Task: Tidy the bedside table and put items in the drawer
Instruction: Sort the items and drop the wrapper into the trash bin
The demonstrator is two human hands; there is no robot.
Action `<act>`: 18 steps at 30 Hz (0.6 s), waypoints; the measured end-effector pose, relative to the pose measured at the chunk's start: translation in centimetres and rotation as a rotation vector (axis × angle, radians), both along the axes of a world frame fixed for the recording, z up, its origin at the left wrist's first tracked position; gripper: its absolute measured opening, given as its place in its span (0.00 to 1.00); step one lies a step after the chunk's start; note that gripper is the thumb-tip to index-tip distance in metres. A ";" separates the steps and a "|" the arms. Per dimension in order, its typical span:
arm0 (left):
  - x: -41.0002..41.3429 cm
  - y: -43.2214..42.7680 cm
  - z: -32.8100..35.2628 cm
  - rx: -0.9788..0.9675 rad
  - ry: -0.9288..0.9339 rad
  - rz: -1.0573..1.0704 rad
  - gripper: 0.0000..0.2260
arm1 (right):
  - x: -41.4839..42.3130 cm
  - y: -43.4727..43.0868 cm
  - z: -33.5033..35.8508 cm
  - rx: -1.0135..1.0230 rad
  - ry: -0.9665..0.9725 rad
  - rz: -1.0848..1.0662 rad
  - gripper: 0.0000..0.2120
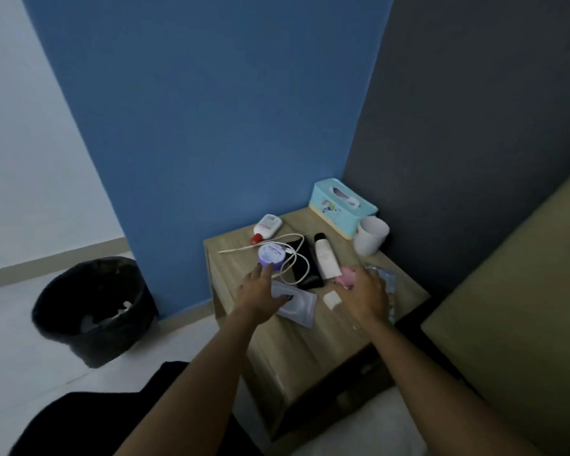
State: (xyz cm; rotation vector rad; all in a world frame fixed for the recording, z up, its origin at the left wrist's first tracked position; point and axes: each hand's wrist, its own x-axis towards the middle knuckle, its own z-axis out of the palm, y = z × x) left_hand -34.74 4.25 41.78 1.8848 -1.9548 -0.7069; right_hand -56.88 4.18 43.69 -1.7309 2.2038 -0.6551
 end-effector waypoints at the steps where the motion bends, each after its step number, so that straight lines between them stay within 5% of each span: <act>1: -0.9 0.2 -0.5 0.016 -0.023 -0.006 0.42 | -1.5 0.1 -0.6 -0.006 0.014 -0.022 0.21; 8: -3.3 2.2 -4.3 0.171 -0.097 0.047 0.59 | -5.7 1.0 -5.1 0.279 0.001 -0.210 0.43; 18: -3.1 1.9 -5.8 0.222 -0.018 0.101 0.62 | -5.1 0.1 -7.5 0.373 -0.012 -0.273 0.46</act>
